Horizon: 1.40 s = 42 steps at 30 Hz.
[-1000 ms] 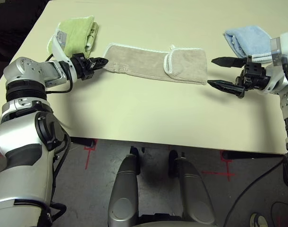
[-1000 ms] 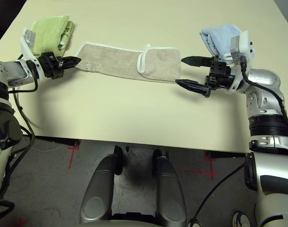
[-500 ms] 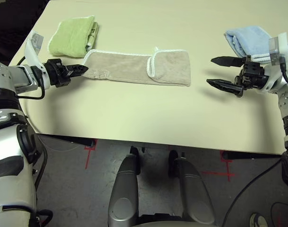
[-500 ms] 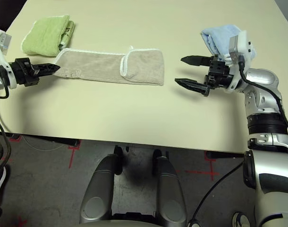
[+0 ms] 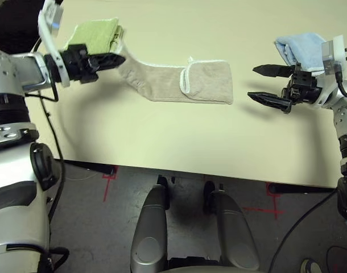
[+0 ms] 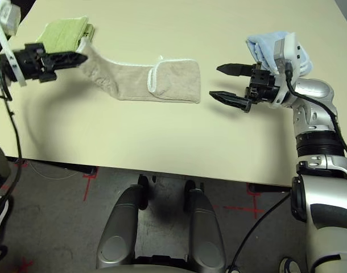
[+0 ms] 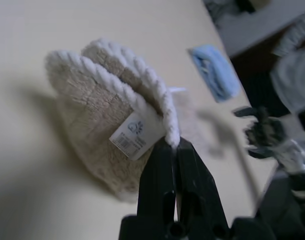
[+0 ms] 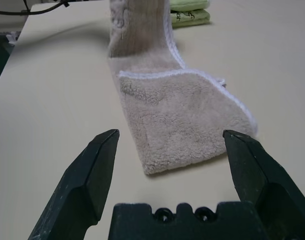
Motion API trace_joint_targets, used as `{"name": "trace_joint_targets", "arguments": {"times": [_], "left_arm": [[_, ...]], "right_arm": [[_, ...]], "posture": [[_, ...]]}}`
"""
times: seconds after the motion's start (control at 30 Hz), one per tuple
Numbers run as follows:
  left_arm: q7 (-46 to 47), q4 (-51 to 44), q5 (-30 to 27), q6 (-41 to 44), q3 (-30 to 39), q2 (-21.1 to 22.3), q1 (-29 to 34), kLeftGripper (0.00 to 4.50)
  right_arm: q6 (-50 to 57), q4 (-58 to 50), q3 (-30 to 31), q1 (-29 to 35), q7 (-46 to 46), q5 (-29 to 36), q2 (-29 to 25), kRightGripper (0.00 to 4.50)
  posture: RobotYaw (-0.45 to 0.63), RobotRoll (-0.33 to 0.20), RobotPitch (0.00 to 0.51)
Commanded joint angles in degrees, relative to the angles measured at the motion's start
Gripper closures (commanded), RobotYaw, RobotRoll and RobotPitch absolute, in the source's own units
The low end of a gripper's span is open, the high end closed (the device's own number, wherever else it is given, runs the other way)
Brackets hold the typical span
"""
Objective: Fold the towel and set it aside.
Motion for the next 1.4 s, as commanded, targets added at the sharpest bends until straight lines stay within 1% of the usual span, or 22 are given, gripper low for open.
{"name": "trace_joint_targets", "arguments": {"times": [0.03, 0.2, 0.3, 0.47, 0.53, 0.7, 1.0, 1.17, 1.4], "left_arm": [[-0.5, -3.3, -3.5, 2.9, -0.7, -2.9, -3.0, 4.48], [0.3, -5.0, -5.1, 3.4, -2.6, -8.1, -5.3, 4.48], [2.4, -4.4, -3.4, -0.1, -3.8, -11.6, -5.8, 4.48], [4.1, -3.6, -1.7, -3.5, -6.6, -15.2, -6.4, 4.48], [4.8, -1.8, -0.7, -5.6, -7.3, -16.5, -7.1, 4.48], [4.2, 1.2, 1.2, -9.3, -9.4, -18.2, -7.7, 4.48], [3.1, 1.3, 2.3, -11.1, -13.3, -22.0, -5.4, 4.48], [2.8, 1.9, 1.8, -10.3, -13.2, -23.4, -6.4, 4.48], [1.9, 4.2, 3.4, -11.2, -15.4, -25.1, -6.4, 4.48]], "right_arm": [[0.1, 1.5, -0.3, 0.6, 0.2, -0.5, -1.2, 0.0], [-0.3, 4.6, -0.9, 0.4, 1.0, -0.4, -2.3, 0.0], [-1.0, 5.7, -0.9, 0.5, 0.4, -0.7, -2.5, 0.0], [-0.7, 5.0, -1.3, 0.8, -0.2, -0.4, -2.5, 0.0], [-0.7, 4.7, -1.6, 0.7, -0.4, -0.3, -2.6, 0.0], [-1.2, 4.8, -1.8, 0.6, -0.8, -0.5, -2.9, 0.0], [-2.2, 5.9, -1.6, 0.2, -1.1, -0.7, -3.1, 0.0], [-2.5, 6.1, -1.5, 0.2, -1.0, -0.8, -3.1, 0.0], [-3.2, 6.8, -1.3, 0.0, -0.9, -0.9, -2.9, 0.0]], "posture": [[0.09, 0.0, 0.304], [0.09, 0.0, 0.303], [0.09, 0.0, 0.3], [0.08, 0.0, 0.297], [0.08, 0.0, 0.294], [0.07, 0.0, 0.293], [0.07, 0.0, 0.29], [0.07, 0.0, 0.29], [0.07, 0.0, 0.291]]}}
